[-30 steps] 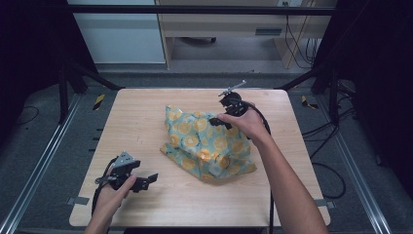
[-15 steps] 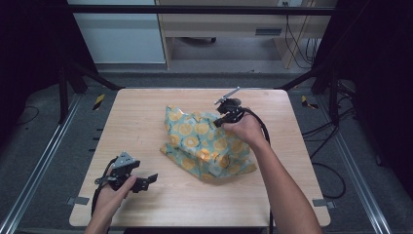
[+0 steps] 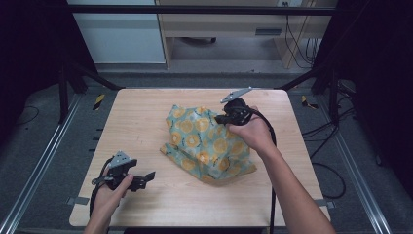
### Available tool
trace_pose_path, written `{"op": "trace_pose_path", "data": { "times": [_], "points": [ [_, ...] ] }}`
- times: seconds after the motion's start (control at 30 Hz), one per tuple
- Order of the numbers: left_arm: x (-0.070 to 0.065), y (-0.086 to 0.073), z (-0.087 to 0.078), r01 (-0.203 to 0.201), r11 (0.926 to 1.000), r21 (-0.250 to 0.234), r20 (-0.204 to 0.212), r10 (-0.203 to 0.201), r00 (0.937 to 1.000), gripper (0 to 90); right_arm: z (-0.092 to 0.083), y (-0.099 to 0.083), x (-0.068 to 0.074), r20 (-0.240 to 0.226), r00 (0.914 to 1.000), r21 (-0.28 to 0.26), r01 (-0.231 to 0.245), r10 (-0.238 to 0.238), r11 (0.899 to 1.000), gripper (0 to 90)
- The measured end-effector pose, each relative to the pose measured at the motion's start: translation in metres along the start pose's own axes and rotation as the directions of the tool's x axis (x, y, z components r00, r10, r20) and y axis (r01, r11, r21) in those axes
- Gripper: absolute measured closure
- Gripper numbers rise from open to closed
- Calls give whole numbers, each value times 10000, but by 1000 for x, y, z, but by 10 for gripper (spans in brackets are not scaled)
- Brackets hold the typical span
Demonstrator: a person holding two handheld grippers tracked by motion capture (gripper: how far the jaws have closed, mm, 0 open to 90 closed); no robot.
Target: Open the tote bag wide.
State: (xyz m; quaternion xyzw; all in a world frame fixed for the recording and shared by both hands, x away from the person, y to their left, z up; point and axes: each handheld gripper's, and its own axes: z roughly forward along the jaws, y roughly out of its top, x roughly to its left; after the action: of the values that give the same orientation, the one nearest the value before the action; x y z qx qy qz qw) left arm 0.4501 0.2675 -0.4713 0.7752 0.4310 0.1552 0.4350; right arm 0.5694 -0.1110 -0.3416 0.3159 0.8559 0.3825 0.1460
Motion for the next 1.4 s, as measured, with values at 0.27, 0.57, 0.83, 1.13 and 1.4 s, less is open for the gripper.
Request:
{"op": "trace_pose_path", "data": {
  "times": [0.27, 0.57, 0.83, 1.13, 1.4],
  "points": [
    [-6, 7, -11, -111, 9972, -735, -314, 88, 9995, 63, -40, -25, 40, -207, 9957, -913, 877, -899, 9920, 900],
    [-22, 39, -18, -830, 9903, -1111, -260, 806, 9964, 66, -68, -61, 72, -126, 9923, -1687, 1196, -1235, 9784, 900],
    [-46, 83, -20, -1543, 9817, -1120, -474, 1498, 9876, 66, -77, -83, 100, -179, 9891, -2096, 1392, -1462, 9678, 900],
    [-72, 126, -24, -2361, 9646, -1172, -662, 2296, 9710, 58, -76, -117, 110, -468, 9918, -1993, 1075, -1190, 9740, 900],
    [-79, 152, -12, -2510, 9610, -1160, -852, 2421, 9665, 57, -65, -126, 119, -807, 9892, -1815, 1061, -1223, 9777, 900]
  ]
}}
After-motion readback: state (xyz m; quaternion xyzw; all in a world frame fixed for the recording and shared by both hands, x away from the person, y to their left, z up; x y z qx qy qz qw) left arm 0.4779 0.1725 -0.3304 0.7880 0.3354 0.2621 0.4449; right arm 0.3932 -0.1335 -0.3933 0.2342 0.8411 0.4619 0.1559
